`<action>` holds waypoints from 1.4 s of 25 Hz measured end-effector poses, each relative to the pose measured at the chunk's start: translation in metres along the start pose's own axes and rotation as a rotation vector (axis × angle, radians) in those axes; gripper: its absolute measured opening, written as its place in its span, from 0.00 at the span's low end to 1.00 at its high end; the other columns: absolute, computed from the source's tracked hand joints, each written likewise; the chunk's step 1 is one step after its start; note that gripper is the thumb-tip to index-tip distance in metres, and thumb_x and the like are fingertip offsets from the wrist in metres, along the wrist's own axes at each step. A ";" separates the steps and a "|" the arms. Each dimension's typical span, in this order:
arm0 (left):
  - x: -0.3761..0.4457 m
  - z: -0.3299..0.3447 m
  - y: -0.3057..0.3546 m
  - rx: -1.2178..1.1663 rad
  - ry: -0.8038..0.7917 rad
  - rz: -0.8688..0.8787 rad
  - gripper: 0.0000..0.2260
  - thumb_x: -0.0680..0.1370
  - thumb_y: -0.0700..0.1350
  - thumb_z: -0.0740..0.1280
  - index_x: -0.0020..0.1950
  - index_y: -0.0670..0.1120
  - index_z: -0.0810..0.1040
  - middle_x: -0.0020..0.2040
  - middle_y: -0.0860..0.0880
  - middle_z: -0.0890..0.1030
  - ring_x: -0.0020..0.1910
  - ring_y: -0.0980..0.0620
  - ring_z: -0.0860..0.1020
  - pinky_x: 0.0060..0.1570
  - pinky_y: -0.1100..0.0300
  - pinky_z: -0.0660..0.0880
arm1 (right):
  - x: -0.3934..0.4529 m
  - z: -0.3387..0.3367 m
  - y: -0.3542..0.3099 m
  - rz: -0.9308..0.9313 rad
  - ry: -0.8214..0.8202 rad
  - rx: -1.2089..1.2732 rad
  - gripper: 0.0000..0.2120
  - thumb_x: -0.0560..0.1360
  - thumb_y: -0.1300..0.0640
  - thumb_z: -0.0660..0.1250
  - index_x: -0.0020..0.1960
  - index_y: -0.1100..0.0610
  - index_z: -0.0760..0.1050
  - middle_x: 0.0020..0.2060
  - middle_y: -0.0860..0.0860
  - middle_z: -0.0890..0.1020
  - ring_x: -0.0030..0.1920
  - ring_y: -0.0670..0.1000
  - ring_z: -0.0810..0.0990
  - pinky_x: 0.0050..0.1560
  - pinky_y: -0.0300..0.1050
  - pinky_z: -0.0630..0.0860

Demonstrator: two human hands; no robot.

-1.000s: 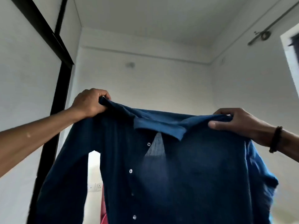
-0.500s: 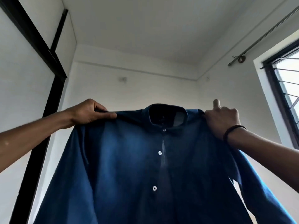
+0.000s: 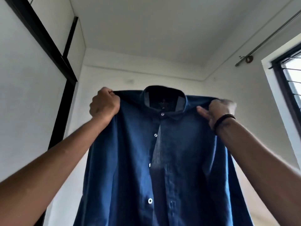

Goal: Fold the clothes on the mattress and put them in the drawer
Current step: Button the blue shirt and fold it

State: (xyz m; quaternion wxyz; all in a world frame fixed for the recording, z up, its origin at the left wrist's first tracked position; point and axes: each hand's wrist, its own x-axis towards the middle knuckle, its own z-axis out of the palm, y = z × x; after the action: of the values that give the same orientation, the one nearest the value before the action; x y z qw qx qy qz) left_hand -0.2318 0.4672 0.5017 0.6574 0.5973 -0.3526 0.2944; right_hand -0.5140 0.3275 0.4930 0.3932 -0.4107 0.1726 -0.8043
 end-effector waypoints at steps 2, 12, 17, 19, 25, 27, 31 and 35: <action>-0.007 -0.016 0.012 0.004 0.165 0.164 0.12 0.84 0.49 0.58 0.62 0.50 0.78 0.58 0.42 0.83 0.58 0.36 0.79 0.52 0.49 0.72 | -0.012 0.000 0.001 -0.410 0.266 -0.162 0.11 0.81 0.62 0.56 0.56 0.60 0.76 0.53 0.59 0.79 0.45 0.55 0.83 0.49 0.48 0.79; 0.056 -0.073 0.035 0.192 0.091 0.433 0.22 0.71 0.68 0.73 0.49 0.50 0.85 0.51 0.46 0.85 0.56 0.39 0.81 0.48 0.53 0.70 | 0.004 0.028 -0.036 -1.093 0.189 -0.682 0.11 0.81 0.54 0.63 0.56 0.62 0.75 0.61 0.62 0.73 0.52 0.60 0.76 0.46 0.50 0.72; 0.016 0.016 -0.088 0.371 -0.406 0.170 0.22 0.67 0.72 0.74 0.40 0.53 0.84 0.41 0.50 0.83 0.46 0.45 0.79 0.48 0.55 0.74 | 0.003 -0.015 0.106 -0.734 -0.100 -0.995 0.10 0.79 0.53 0.67 0.52 0.61 0.78 0.55 0.63 0.76 0.49 0.66 0.79 0.48 0.52 0.78; -0.039 0.059 -0.170 0.436 -0.567 0.079 0.21 0.66 0.72 0.74 0.39 0.54 0.83 0.41 0.52 0.83 0.44 0.46 0.79 0.48 0.55 0.76 | -0.021 -0.056 0.197 -0.604 -0.226 -1.024 0.08 0.78 0.55 0.69 0.49 0.60 0.79 0.51 0.61 0.76 0.47 0.62 0.79 0.48 0.47 0.76; -0.249 0.142 -0.386 0.479 -0.910 -0.144 0.17 0.70 0.68 0.74 0.36 0.56 0.81 0.40 0.52 0.83 0.44 0.46 0.80 0.46 0.54 0.76 | -0.115 -0.223 0.462 -0.189 -0.495 -1.174 0.03 0.77 0.58 0.72 0.46 0.57 0.80 0.45 0.54 0.77 0.45 0.56 0.78 0.52 0.45 0.71; -0.307 0.173 -0.445 0.477 -0.965 -0.155 0.18 0.71 0.67 0.74 0.37 0.54 0.82 0.39 0.51 0.84 0.43 0.46 0.81 0.44 0.55 0.75 | -0.145 -0.273 0.537 -0.045 -0.569 -1.265 0.04 0.78 0.57 0.71 0.48 0.57 0.80 0.47 0.55 0.78 0.47 0.59 0.79 0.53 0.48 0.72; -0.394 0.231 -0.550 0.531 -0.945 -0.137 0.20 0.73 0.69 0.70 0.41 0.53 0.83 0.37 0.46 0.84 0.41 0.40 0.82 0.38 0.54 0.72 | -0.175 -0.329 0.648 -0.002 -0.630 -1.345 0.05 0.80 0.60 0.68 0.48 0.62 0.78 0.45 0.59 0.76 0.47 0.62 0.77 0.51 0.52 0.69; -0.415 0.288 -0.606 0.642 -0.834 -0.067 0.20 0.77 0.67 0.68 0.51 0.50 0.84 0.47 0.39 0.85 0.49 0.34 0.81 0.42 0.49 0.70 | -0.163 -0.324 0.727 -0.081 -0.581 -1.325 0.06 0.81 0.62 0.64 0.50 0.65 0.76 0.49 0.65 0.76 0.49 0.59 0.74 0.51 0.53 0.68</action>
State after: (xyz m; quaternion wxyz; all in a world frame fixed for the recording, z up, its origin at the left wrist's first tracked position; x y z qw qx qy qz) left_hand -0.0140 0.1269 -0.1760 0.2543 0.8459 -0.4571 0.1039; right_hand -0.3579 -0.0200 -0.2242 0.0616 -0.7660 0.4970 -0.4031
